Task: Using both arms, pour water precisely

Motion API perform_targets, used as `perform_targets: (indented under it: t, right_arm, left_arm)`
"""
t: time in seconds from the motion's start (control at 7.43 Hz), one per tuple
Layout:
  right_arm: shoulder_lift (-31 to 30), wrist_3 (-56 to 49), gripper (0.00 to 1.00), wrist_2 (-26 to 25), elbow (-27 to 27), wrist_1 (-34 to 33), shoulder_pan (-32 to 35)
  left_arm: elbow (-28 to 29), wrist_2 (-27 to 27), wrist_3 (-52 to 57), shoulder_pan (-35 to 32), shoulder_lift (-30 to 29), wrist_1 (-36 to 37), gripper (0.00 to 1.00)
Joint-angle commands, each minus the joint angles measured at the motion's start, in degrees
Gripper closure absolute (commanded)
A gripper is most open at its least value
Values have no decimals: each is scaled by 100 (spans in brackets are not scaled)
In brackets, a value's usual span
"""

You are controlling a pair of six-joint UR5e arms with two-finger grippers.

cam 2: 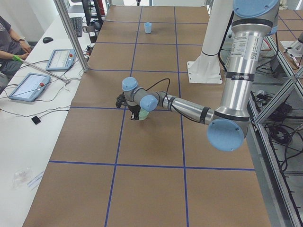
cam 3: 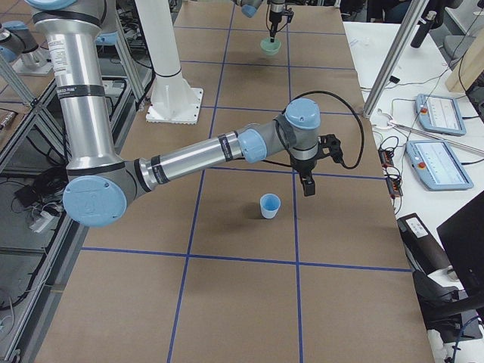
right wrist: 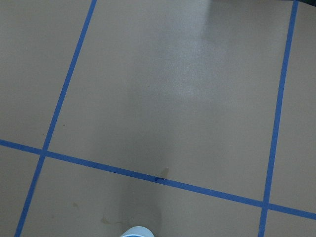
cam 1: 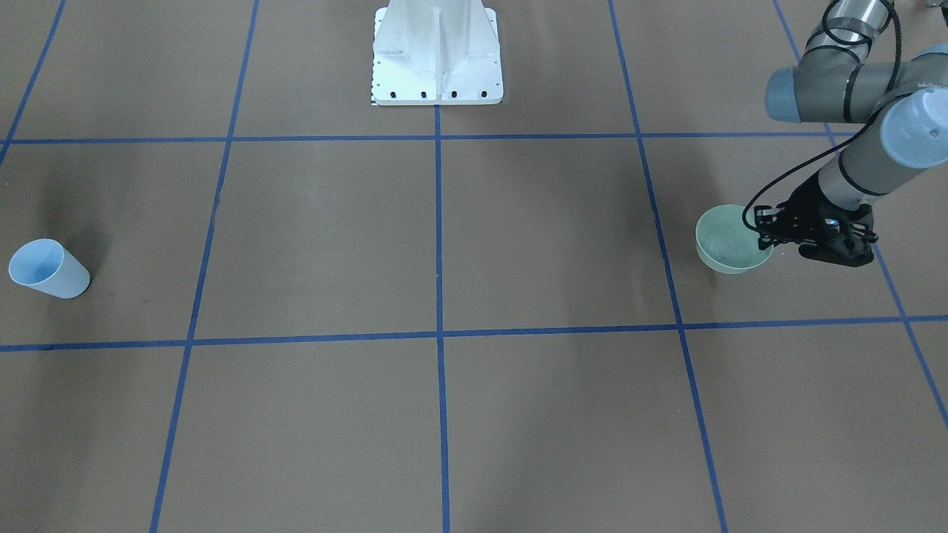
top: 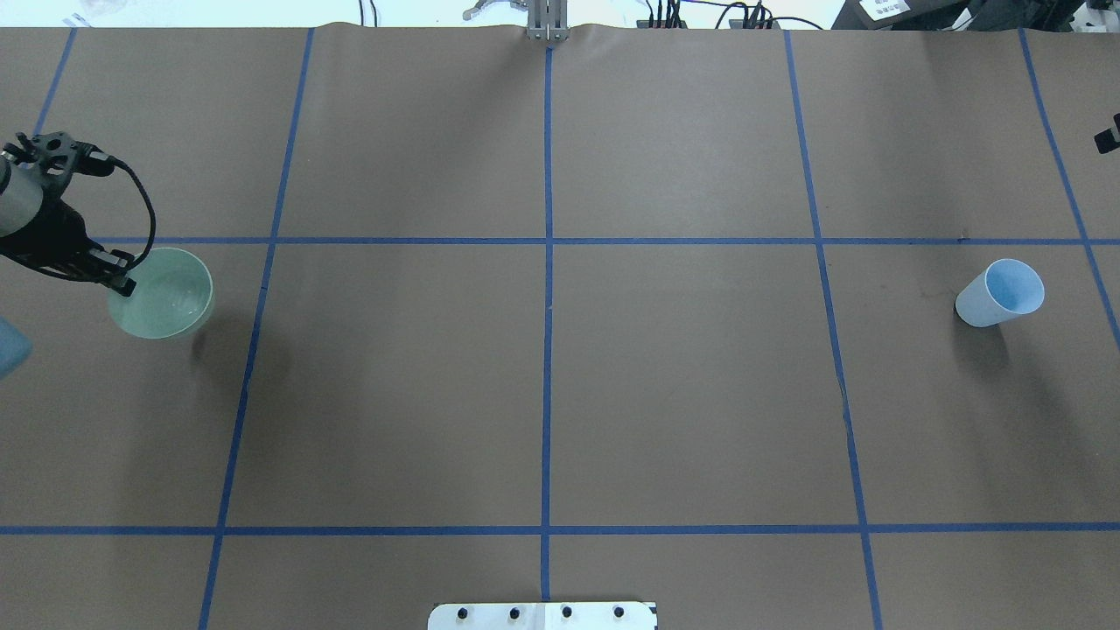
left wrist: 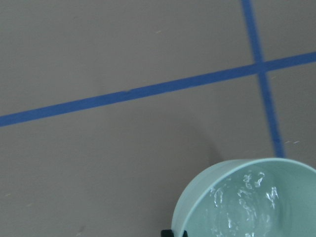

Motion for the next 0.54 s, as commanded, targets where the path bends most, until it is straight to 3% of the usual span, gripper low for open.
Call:
perform_targets:
  t: [0.0, 0.4]
  right_arm:
    - [31, 9, 1, 0, -2, -65, -9]
    - [31, 44, 1, 0, -2, -65, -26]
  left_arm:
    - [70, -4, 395, -130, 343, -1, 100]
    - [343, 5, 526, -139, 379, -27, 100]
